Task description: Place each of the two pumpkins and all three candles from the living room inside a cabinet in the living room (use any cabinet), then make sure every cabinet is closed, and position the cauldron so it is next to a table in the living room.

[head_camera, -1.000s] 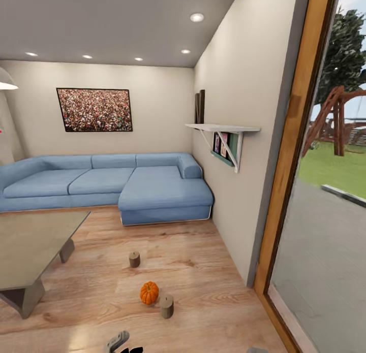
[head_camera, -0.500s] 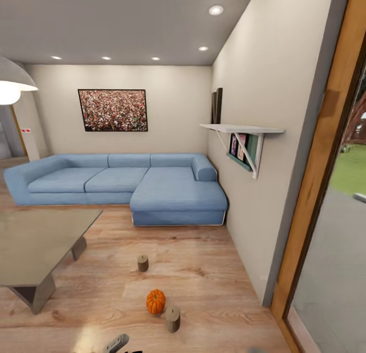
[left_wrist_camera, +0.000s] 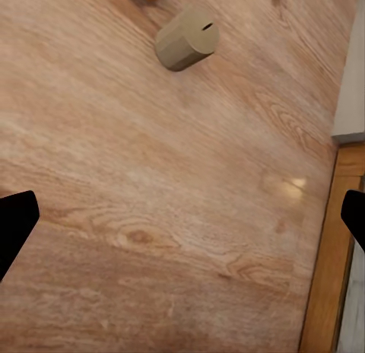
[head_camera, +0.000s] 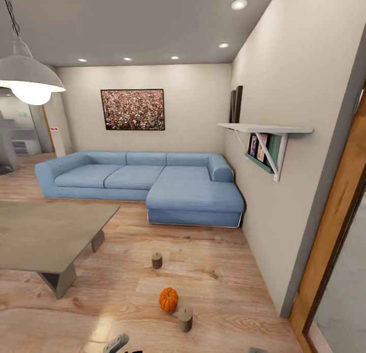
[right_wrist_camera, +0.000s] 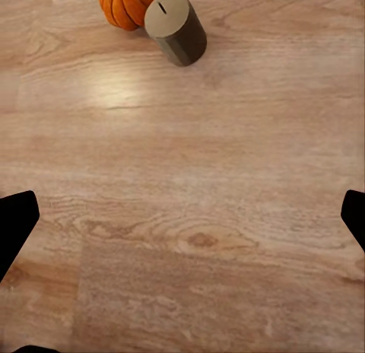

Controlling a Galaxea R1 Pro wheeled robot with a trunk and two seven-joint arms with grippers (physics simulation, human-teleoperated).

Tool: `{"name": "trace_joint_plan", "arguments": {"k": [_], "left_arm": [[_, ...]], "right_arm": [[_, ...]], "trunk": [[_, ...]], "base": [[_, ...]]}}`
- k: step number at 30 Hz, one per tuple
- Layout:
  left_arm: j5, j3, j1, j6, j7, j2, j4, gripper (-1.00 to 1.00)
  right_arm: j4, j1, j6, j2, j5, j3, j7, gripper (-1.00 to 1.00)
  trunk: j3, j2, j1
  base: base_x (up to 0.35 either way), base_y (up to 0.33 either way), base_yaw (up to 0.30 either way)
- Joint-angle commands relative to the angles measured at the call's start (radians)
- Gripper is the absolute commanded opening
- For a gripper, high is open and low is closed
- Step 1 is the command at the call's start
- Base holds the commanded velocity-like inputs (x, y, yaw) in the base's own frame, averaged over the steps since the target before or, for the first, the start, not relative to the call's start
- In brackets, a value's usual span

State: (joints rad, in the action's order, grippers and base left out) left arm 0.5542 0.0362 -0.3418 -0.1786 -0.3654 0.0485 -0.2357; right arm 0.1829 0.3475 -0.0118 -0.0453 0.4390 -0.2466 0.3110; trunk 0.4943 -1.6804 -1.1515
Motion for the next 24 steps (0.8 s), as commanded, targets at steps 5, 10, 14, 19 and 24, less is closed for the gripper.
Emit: {"name": "trace_joint_plan", "arguments": {"k": [5,10,14,19,24], "left_arm": [[0.010,0.004,0.000,-0.007,-0.001,0.001,-0.001,1.00],[0.010,0.004,0.000,-0.007,-0.001,0.001,-0.001,1.00],[0.010,0.004,0.000,-0.007,-0.001,0.001,-0.001,1.00],[0.010,0.004,0.000,-0.007,-0.001,0.001,-0.001,1.00],[0.010,0.004,0.000,-0.007,-0.001,0.001,-0.001,1.00]], "right_arm": [[0.000,0.001,-0.001,-0.001,0.010,-0.008,0.002,1.00],[0.000,0.001,-0.002,-0.001,0.011,-0.008,0.002,1.00],[0.000,0.001,-0.002,-0.001,0.012,-0.008,0.002,1.00],[0.000,0.001,-0.003,-0.001,0.012,-0.007,0.002,1.00],[0.000,0.001,-0.003,-0.002,0.012,-0.007,0.002,1.00]], "trunk": [[0.001,-0.001,0.000],[0.000,-0.001,0.000],[-0.001,-0.001,0.000],[-0.002,-0.001,0.000],[-0.002,-0.001,0.000]], "base": [[0.026,0.006,-0.012],[0.240,0.001,-0.206],[0.317,0.006,-0.146],[0.192,0.032,-0.027],[0.028,0.005,-0.004]]}}
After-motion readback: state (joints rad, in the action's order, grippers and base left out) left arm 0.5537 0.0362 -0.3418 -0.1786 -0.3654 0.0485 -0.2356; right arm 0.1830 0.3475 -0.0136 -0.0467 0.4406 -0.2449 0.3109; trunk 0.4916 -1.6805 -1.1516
